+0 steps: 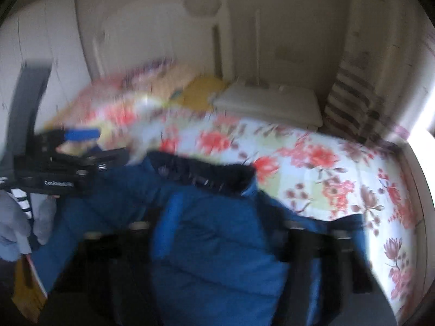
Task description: Fold large clothes
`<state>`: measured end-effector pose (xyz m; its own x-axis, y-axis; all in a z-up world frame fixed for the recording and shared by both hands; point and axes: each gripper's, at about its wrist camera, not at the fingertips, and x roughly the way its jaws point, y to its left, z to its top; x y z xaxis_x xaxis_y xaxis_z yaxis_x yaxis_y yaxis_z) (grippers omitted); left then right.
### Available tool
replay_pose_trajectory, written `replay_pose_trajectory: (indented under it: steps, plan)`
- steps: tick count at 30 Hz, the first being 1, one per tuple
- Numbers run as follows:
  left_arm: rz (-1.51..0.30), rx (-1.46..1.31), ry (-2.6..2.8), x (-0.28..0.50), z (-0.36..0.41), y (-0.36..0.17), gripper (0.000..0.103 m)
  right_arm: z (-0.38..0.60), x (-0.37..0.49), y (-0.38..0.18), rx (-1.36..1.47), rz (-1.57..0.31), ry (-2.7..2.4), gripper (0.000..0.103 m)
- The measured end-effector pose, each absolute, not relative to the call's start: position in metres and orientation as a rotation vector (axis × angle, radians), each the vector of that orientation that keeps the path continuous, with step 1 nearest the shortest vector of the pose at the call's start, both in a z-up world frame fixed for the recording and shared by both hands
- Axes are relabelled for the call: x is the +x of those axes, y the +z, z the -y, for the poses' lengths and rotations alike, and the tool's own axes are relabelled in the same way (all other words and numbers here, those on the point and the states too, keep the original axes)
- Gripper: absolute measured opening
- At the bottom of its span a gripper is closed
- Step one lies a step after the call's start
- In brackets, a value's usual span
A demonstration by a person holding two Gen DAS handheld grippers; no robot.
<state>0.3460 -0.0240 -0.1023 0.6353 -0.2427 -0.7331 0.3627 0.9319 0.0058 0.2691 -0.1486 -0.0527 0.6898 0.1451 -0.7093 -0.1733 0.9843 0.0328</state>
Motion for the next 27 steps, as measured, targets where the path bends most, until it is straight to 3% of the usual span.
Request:
replay_pose_trajectory:
  steps: [2, 5, 17, 23, 27]
  plan:
    - [-0.827, 0.221, -0.343, 0.350, 0.037, -0.115, 0.099, 0.137, 0.275, -0.063, -0.086, -0.825, 0.190, 0.033]
    - [-0.878, 0.315, -0.312, 0.357, 0.049, -0.156, 0.099, 0.124, 0.289, -0.101, -0.182, -0.901, 0.163, 0.045]
    - [-0.887, 0.197, -0.343, 0.360, 0.033, -0.167, 0.099, 0.129, 0.294, -0.134, -0.110, -0.906, 0.193, 0.046]
    - [-0.795, 0.128, -0.244, 0.357, -0.030, -0.135, 0.099, 0.160, 0.283, -0.113, -0.124, -0.876, 0.116, 0.046]
    - [-0.861, 0.089, -0.150, 0.371, -0.085, -0.149, 0.098, 0.241, 0.273, -0.111, 0.014, -0.868, -0.029, 0.050]
